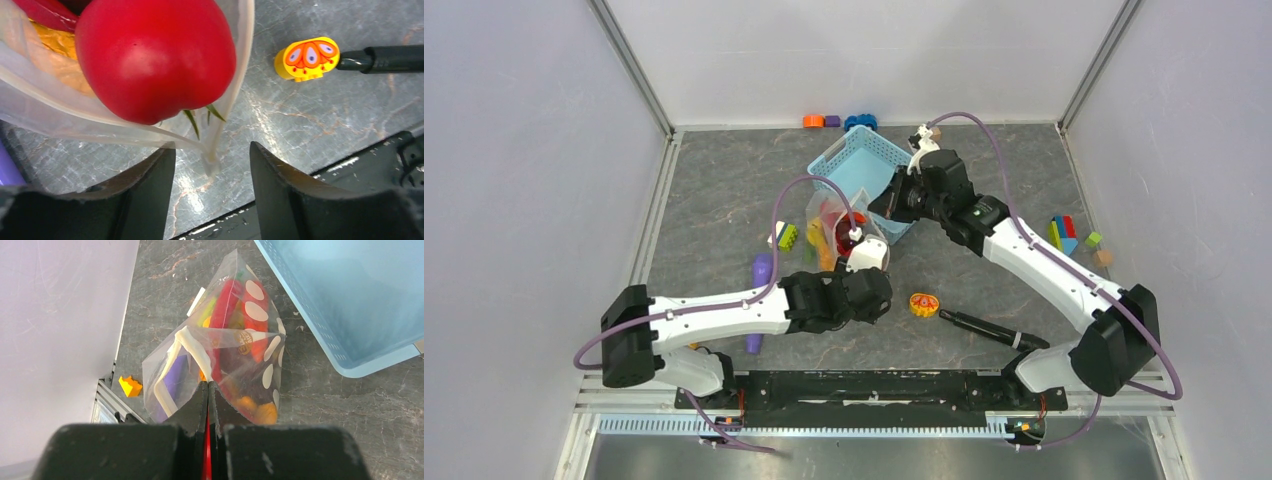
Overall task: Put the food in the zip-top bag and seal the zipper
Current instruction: Zip the zipper food storage bag at the center of the board.
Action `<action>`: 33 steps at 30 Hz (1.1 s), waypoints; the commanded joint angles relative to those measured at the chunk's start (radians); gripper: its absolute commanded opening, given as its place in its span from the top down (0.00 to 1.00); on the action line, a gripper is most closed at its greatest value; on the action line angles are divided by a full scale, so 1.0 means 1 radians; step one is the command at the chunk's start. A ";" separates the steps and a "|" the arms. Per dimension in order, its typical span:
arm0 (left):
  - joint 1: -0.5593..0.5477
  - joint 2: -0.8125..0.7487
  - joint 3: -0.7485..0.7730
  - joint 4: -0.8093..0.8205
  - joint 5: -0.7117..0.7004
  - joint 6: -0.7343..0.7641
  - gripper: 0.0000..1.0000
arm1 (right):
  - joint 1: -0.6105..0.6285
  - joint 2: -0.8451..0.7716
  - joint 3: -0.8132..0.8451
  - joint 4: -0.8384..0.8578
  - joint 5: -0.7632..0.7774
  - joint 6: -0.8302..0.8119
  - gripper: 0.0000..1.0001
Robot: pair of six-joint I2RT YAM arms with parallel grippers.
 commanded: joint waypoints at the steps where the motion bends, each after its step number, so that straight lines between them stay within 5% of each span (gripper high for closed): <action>1: -0.006 0.044 0.058 -0.030 -0.108 -0.069 0.41 | -0.007 -0.048 -0.018 0.065 0.012 0.010 1.00; 4: -0.006 0.048 0.060 -0.030 -0.141 -0.057 0.57 | -0.015 -0.061 -0.036 0.071 0.012 0.014 1.00; 8: -0.006 0.026 0.062 -0.031 -0.166 -0.033 0.96 | -0.024 -0.074 -0.052 0.081 0.000 -0.014 1.00; 10: -0.006 -0.006 0.063 -0.028 -0.167 -0.007 0.98 | -0.029 -0.079 -0.054 0.085 -0.013 -0.069 0.95; 22: -0.003 -0.336 0.034 0.026 0.071 0.299 0.98 | -0.036 -0.180 0.012 0.029 -0.006 -0.731 0.05; 26: -0.003 -0.384 0.030 0.018 0.074 0.339 0.98 | -0.035 -0.179 0.023 -0.075 -0.074 -0.938 0.02; 33: -0.002 -0.435 -0.005 0.032 0.078 0.365 0.98 | -0.035 -0.148 0.033 -0.173 -0.079 -1.018 0.02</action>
